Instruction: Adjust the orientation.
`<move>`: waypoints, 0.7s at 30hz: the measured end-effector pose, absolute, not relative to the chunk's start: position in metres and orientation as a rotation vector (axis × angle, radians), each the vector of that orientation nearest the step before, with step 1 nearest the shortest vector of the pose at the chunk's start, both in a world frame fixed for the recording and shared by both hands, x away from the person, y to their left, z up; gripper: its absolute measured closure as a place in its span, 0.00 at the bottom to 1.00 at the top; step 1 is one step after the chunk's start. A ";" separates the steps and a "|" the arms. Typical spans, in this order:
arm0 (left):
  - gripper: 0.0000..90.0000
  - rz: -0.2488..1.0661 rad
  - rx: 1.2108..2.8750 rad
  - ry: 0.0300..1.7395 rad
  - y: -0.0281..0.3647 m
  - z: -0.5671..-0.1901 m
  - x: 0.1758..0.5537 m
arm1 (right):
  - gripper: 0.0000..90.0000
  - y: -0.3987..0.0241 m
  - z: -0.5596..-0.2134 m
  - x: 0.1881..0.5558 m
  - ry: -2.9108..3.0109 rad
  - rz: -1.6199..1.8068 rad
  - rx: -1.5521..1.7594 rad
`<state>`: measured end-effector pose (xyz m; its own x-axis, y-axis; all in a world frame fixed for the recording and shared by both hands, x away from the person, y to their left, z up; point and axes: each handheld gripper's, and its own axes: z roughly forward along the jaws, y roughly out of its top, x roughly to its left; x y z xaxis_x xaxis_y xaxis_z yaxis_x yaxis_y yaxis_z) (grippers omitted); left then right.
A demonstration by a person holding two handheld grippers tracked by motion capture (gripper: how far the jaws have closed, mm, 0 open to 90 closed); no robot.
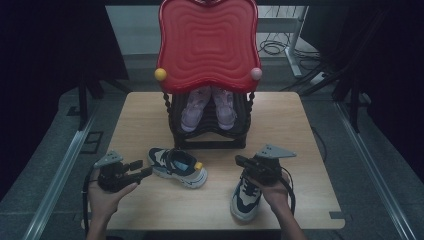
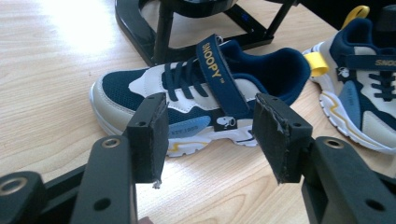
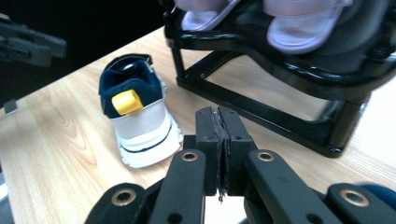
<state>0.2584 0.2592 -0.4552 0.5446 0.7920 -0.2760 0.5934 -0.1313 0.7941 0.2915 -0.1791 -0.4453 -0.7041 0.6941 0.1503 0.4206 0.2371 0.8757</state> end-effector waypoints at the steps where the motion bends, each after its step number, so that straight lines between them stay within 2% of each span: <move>1: 0.51 0.263 1.827 1.141 0.260 -0.454 0.258 | 0.98 -0.176 -0.445 0.293 2.259 1.446 1.030; 15: 0.49 0.255 1.836 1.132 0.263 -0.451 0.252 | 1.00 -0.134 -0.436 0.320 2.372 1.433 0.997; 21: 0.48 0.249 1.834 1.131 0.264 -0.450 0.251 | 1.00 -0.114 -0.444 0.331 2.426 1.376 0.988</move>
